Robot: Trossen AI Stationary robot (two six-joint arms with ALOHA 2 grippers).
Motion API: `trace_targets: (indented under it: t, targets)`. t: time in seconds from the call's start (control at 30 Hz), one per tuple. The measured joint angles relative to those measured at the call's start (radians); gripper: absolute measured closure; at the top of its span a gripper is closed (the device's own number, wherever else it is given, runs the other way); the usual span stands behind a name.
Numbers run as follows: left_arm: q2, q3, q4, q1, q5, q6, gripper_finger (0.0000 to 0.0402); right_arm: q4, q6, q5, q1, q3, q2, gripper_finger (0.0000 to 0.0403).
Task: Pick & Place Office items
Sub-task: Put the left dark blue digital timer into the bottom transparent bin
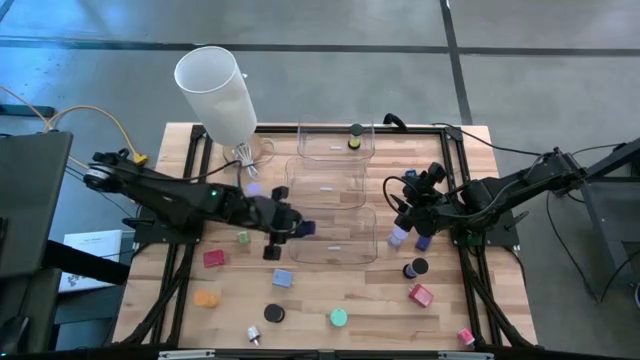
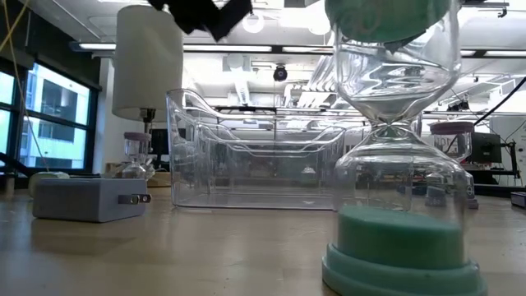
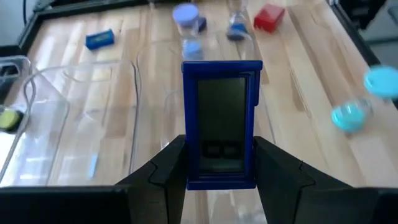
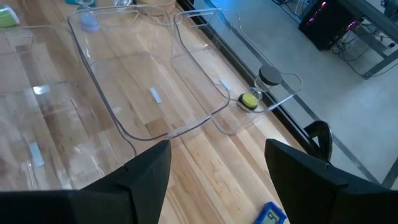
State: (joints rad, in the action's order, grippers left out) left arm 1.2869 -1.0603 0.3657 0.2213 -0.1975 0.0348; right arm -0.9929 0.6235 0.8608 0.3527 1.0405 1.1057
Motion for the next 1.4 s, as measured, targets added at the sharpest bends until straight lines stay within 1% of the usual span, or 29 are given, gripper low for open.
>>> trace_targets:
  t: [0.13, 0.2, 0.3, 0.43, 0.57, 0.63, 0.77, 0.83, 0.97, 1.03, 1.17, 1.4]
  targets:
    - [0.065, 0.000, -0.060, -0.032, 0.058, -0.003, 0.0260, 0.003, 0.000, 0.000, 0.000, 0.000, 0.000, 0.0152]
    - [0.104, 0.000, -0.096, -0.042, 0.076, 0.022, 0.0260, 0.003, 0.000, 0.000, 0.000, 0.000, 0.000, 0.0152]
    - [0.152, 0.000, -0.155, -0.046, 0.079, 0.047, 0.0256, 0.003, 0.000, 0.000, 0.000, -0.001, 0.000, 0.0152]
    - [0.203, 0.000, -0.185, -0.058, 0.081, 0.004, 0.0241, 0.015, -0.004, 0.001, 0.000, -0.026, 0.000, 0.0152]
    - [0.258, 0.000, -0.244, -0.097, 0.083, 0.001, 0.0244, 0.028, -0.012, 0.000, -0.003, -0.067, 0.000, 0.0152]
    - [0.285, 0.000, -0.276, -0.123, 0.119, 0.028, 0.0247, 0.040, -0.027, -0.001, -0.008, -0.083, 0.000, 0.0152]
    - [0.345, 0.001, -0.318, -0.168, 0.255, 0.020, 0.0247, 0.049, -0.071, 0.000, -0.008, -0.090, 0.000, 0.0152]
    - [0.372, 0.000, -0.359, -0.185, 0.304, 0.019, 0.0247, 0.073, -0.092, 0.000, -0.008, -0.090, 0.000, 0.0152]
    - [0.399, -0.001, -0.366, -0.220, 0.360, 0.072, 0.0247, 0.114, -0.144, 0.000, -0.008, -0.090, 0.000, 0.0152]
    - [0.400, 0.000, -0.337, -0.237, 0.385, 0.096, 0.0247, 0.124, -0.164, -0.001, -0.008, -0.090, 0.000, 0.0152]
    - [0.400, 0.000, -0.316, -0.246, 0.391, 0.121, 0.0247, 0.130, -0.169, -0.004, -0.008, -0.090, 0.000, 0.0152]
    - [0.397, 0.000, -0.237, -0.218, 0.392, 0.114, 0.0247, 0.137, -0.176, -0.010, -0.008, -0.090, 0.000, 0.0152]
